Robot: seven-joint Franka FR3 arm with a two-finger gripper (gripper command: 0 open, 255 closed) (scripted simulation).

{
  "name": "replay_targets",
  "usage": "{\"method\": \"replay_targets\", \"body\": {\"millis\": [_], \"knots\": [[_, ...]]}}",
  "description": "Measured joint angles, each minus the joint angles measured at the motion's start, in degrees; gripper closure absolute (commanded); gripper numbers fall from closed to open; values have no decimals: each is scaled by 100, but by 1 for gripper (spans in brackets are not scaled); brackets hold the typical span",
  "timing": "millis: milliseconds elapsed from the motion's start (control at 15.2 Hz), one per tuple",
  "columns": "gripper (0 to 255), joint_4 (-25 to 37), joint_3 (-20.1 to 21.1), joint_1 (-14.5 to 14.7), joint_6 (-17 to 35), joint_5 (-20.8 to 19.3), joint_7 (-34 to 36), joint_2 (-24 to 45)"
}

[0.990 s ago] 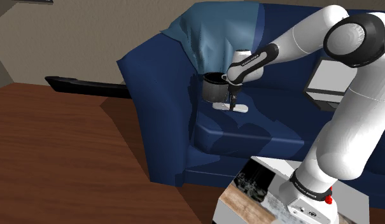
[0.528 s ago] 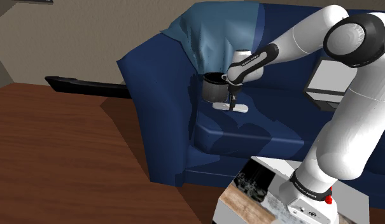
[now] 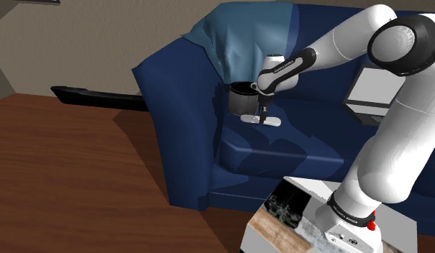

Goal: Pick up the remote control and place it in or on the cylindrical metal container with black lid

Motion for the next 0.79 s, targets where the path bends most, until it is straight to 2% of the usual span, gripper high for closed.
{"method": "replay_targets", "body": {"millis": [792], "knots": [[255, 418, 15, 26, -899, -251, 181, -523]]}}
